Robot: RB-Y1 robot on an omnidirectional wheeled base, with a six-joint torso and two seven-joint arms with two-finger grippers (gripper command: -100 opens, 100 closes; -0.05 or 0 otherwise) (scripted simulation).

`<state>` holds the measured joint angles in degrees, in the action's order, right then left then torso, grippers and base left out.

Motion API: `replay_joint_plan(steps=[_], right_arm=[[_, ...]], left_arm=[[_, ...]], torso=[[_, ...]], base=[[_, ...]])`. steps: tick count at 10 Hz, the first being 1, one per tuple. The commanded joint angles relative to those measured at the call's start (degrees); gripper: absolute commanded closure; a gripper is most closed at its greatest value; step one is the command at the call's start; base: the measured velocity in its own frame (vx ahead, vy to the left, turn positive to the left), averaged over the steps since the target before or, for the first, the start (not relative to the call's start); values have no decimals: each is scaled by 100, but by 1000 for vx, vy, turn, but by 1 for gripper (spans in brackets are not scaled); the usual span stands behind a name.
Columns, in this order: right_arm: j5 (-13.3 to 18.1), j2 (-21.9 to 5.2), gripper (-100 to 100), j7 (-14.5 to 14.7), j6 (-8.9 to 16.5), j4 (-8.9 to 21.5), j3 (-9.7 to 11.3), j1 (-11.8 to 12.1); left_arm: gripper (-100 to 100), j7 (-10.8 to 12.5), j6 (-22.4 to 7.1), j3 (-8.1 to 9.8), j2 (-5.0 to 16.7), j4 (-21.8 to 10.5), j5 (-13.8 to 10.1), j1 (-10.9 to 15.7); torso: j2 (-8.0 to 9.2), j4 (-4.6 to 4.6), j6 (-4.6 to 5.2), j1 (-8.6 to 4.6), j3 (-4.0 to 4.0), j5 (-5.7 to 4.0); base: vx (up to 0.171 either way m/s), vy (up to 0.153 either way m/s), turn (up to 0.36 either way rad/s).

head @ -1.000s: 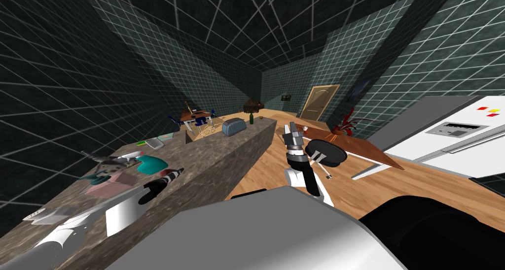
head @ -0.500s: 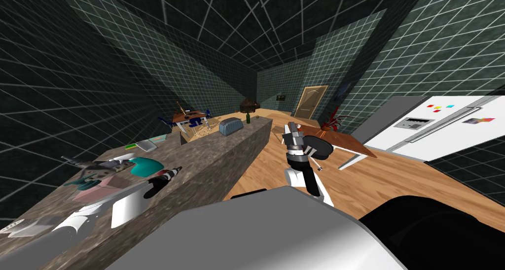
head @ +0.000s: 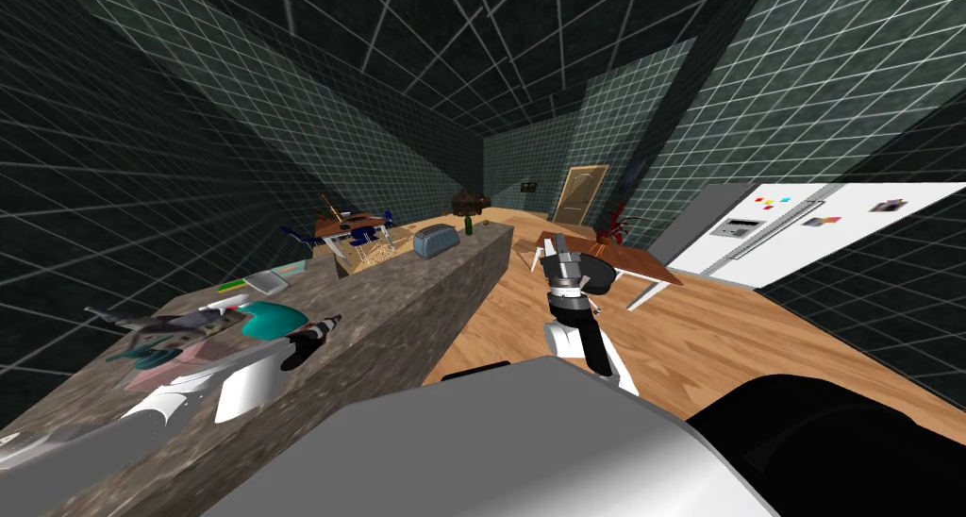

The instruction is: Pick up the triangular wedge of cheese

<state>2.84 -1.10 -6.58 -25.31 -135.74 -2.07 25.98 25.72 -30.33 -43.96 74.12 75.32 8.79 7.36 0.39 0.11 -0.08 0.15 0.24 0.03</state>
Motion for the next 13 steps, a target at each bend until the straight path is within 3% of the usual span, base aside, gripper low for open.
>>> replay_joint_plan(steps=[1, 2, 3, 7, 8, 9, 10, 13], right_arm=[[0, 0, 0, 0, 0, 0, 0, 0], [0, 0, 0, 0, 0, 0, 0, 1], [0, 0, 0, 0, 0, 0, 0, 1], [0, 0, 0, 0, 0, 0, 0, 1], [0, 0, 0, 0, 0, 0, 0, 1], [0, 0, 0, 0, 0, 0, 0, 1], [0, 0, 0, 0, -1, -1, -1, 4], [0, 0, 0, 0, -1, -1, 0, 3]], left_arm=[[-100, 80, -21, -162, 16, -27, -12, 97], [-100, 59, -8, -108, 13, -27, -14, 73], [100, 68, -12, -118, 15, -26, -15, 77], [100, 66, -14, -119, 15, -28, -15, 74], [0, 66, -13, -119, 14, -27, -15, 75], [100, -221, 131, 168, -82, 170, -39, -212], [100, -267, 131, 256, -82, 170, -39, -277], [100, -765, 433, 861, -278, 564, -93, -867]], torso=[[0, 0, 0, 0, 0, 0], [-14, -3, -3, -1, -8, 1], [-27, -6, -2, -5, -15, 0], [-37, -8, -1, -8, -21, -1], [-37, -8, -1, -8, -21, -2], [-37, -8, -2, -9, -21, -2], [-60, -14, -13, -12, -34, 2], [-91, -37, 2, 3, -61, 36]], base=[[-45, 18, -11], [-13, 4, 5], [0, 0, 0], [0, 0, 0], [0, 0, 0], [103, -9, 197], [138, -21, 159], [134, -18, 181]])
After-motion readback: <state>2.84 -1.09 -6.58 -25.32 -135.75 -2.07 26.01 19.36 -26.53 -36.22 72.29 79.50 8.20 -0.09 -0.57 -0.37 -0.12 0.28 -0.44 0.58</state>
